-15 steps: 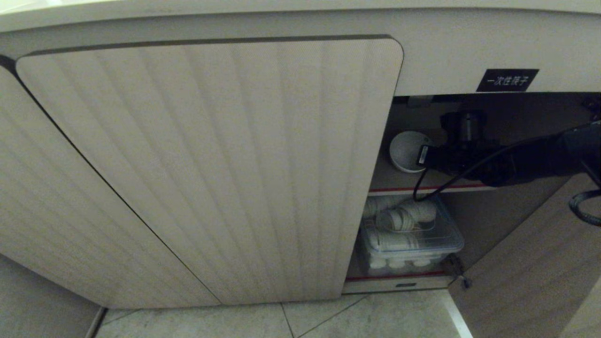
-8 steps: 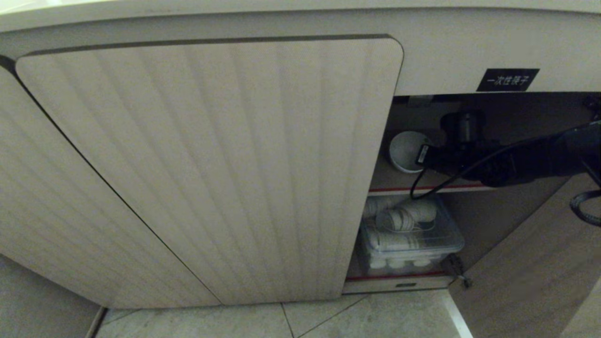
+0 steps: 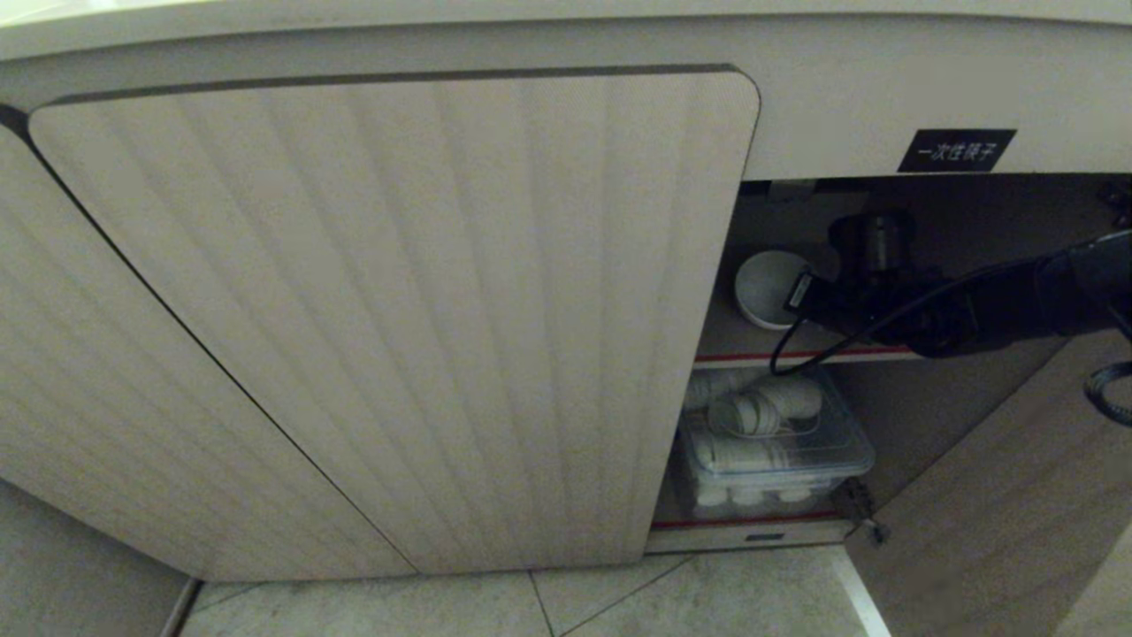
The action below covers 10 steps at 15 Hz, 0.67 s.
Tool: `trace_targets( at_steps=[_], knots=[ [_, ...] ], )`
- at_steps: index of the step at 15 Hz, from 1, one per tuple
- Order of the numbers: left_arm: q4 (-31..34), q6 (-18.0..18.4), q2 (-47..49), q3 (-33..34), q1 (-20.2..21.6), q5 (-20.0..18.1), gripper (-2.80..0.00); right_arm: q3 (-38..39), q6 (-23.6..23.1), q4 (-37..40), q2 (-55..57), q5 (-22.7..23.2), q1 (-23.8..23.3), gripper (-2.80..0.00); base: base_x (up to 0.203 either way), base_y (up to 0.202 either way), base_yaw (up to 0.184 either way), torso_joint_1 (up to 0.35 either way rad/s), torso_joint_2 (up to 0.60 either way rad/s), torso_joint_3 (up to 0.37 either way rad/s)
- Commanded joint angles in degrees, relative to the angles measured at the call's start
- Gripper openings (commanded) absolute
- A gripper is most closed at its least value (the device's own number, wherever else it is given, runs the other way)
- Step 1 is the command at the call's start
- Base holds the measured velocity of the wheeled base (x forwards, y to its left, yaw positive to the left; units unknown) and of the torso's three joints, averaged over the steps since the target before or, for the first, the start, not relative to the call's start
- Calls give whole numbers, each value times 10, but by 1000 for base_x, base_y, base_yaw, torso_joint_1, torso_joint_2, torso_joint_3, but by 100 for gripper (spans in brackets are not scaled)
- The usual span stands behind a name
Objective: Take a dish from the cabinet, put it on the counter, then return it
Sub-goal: Take the bowl from the cabinet
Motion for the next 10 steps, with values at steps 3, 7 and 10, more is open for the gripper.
trace_targets(
  at_steps=[3,7,10],
  knots=[
    [0,0,0,0,0,0,-280,11,63,-19,-10,-27,6,-280,0,0,0,0,0,0],
    [0,0,0,0,0,0,-280,18,96,-24,-24,-31,6,-280,0,0,0,0,0,0],
    [0,0,0,-1,0,0,-280,48,104,-32,-35,-35,8,-280,0,0,0,0,0,0]
  ],
)
